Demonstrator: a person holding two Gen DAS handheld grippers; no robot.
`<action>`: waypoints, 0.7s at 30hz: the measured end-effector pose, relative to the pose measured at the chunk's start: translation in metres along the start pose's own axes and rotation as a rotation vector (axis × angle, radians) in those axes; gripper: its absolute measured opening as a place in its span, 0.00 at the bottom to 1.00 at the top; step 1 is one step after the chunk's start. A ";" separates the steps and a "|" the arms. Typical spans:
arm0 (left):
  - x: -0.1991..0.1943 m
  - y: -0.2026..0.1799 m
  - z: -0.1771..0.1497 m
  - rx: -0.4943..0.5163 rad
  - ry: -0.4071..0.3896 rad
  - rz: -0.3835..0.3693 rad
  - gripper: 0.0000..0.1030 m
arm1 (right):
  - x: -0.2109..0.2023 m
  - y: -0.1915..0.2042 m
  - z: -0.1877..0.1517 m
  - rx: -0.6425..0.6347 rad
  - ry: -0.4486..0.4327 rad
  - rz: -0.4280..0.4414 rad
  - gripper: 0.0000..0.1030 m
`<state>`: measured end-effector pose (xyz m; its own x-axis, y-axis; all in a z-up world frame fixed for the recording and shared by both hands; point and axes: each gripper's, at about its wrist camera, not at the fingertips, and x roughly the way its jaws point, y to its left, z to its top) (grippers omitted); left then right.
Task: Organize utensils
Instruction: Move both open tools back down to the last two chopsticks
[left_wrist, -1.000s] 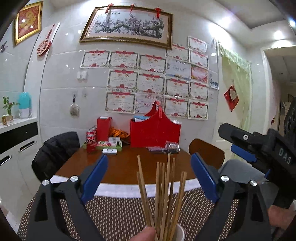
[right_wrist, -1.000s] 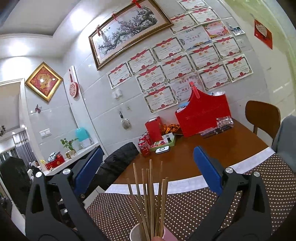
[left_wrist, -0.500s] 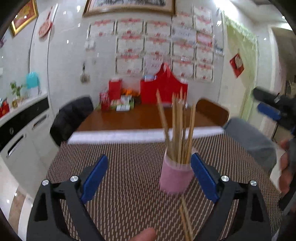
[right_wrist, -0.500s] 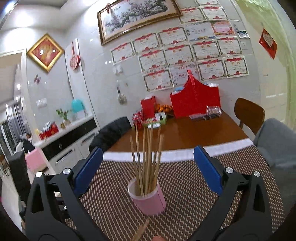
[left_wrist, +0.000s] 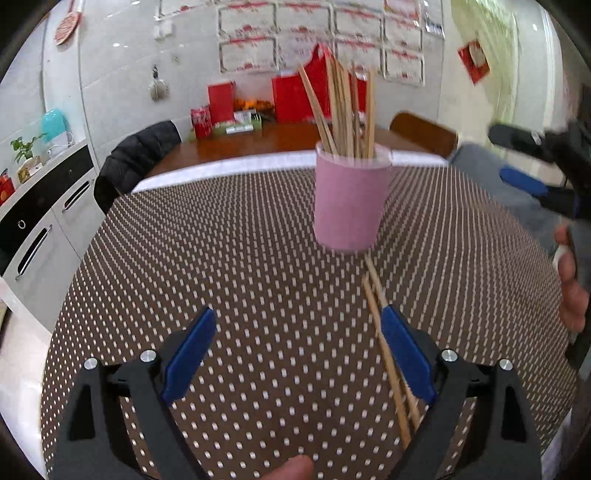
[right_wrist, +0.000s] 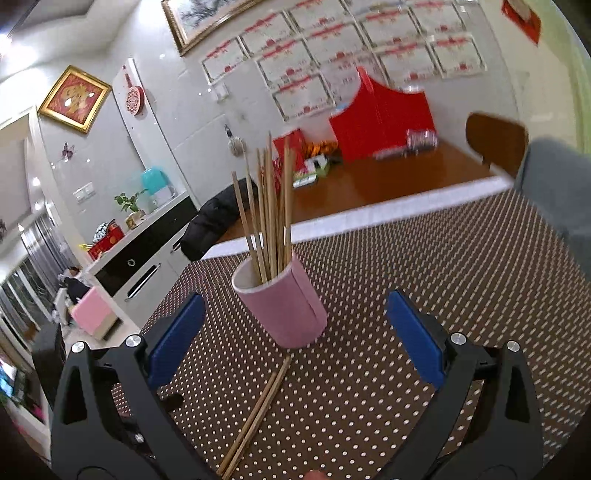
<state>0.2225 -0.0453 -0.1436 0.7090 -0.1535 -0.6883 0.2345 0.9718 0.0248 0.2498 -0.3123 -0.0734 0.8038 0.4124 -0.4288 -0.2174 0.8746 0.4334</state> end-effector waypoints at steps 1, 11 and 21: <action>0.001 -0.003 -0.004 0.009 0.011 -0.003 0.87 | 0.004 -0.002 -0.002 0.007 0.020 -0.010 0.94; 0.020 -0.037 -0.038 0.093 0.117 -0.033 0.87 | 0.004 -0.008 -0.005 0.005 0.055 -0.015 0.94; 0.024 -0.047 -0.045 0.148 0.136 0.008 0.87 | 0.015 -0.006 -0.016 -0.033 0.128 -0.048 0.94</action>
<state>0.1987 -0.0868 -0.1942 0.6173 -0.1110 -0.7788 0.3320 0.9343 0.1300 0.2544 -0.3075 -0.0954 0.7372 0.3972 -0.5466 -0.2001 0.9010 0.3849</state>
